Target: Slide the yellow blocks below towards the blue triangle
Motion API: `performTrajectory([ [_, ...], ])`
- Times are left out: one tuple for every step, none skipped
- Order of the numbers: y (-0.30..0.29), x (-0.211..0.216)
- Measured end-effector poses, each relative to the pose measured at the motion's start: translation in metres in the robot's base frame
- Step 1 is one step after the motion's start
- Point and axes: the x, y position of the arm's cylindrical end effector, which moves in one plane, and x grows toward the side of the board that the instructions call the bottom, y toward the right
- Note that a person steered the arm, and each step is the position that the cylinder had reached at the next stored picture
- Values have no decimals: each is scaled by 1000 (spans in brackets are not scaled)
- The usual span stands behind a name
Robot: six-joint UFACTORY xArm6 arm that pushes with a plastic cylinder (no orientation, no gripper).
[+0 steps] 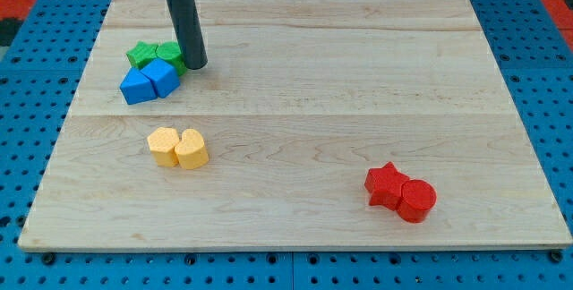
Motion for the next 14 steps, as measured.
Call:
performTrajectory([
  [7, 5],
  [78, 38],
  [75, 116],
  [34, 168],
  [-15, 154],
  [-16, 137],
  [-21, 198],
  [-39, 177],
  [-39, 137],
  [-42, 150],
  [-93, 160],
  [-91, 131],
  [-72, 124],
  [-64, 155],
])
